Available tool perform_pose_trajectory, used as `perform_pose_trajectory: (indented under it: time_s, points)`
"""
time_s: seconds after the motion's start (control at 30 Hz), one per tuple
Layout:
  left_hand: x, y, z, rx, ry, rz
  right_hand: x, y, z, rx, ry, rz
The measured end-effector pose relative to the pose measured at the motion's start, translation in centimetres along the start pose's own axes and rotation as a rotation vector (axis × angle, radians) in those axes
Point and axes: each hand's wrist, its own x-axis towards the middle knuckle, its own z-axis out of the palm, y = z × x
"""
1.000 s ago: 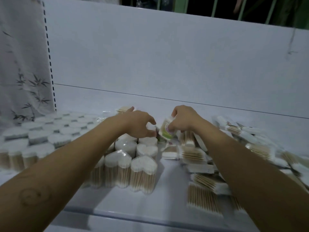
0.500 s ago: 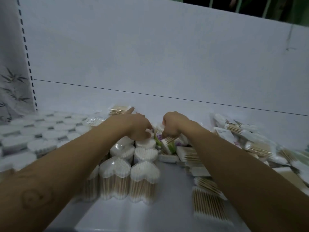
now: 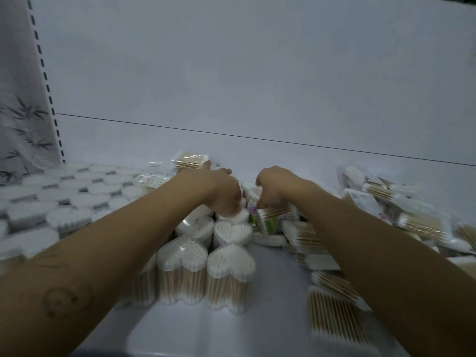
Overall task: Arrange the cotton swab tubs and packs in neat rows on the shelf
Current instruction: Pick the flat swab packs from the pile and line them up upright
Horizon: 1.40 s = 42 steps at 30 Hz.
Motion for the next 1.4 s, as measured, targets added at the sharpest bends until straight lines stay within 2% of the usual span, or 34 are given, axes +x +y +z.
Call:
perform_pose_trajectory:
  time_s: [0.27, 0.8, 1.03, 1.17, 1.3, 1.4]
  points:
    - [0.0, -0.1, 0.0, -0.008, -0.017, 0.000, -0.5, 0.2, 0.6, 0.213, -0.006, -0.053]
    - [-0.9, 0.2, -0.6, -0.047, -0.005, -0.004, 0.2, -1.2, 0.1, 0.016, -0.023, 0.034]
    - [-0.7, -0.2, -0.4, -0.063, 0.008, -0.015, 0.8, -2.2, 0.2, -0.055, 0.055, 0.035]
    - [-0.5, -0.4, -0.4, -0.048, 0.020, -0.021, 0.0, -1.2, -0.8, 0.005, -0.023, 0.034]
    - [-0.2, -0.4, -0.3, -0.033, 0.013, -0.019, -2.3, 0.4, -2.5, 0.117, -0.006, -0.035]
    - [-0.2, -0.4, -0.2, -0.039, 0.014, -0.011, -4.1, 1.1, -3.1, 0.003, -0.155, -0.112]
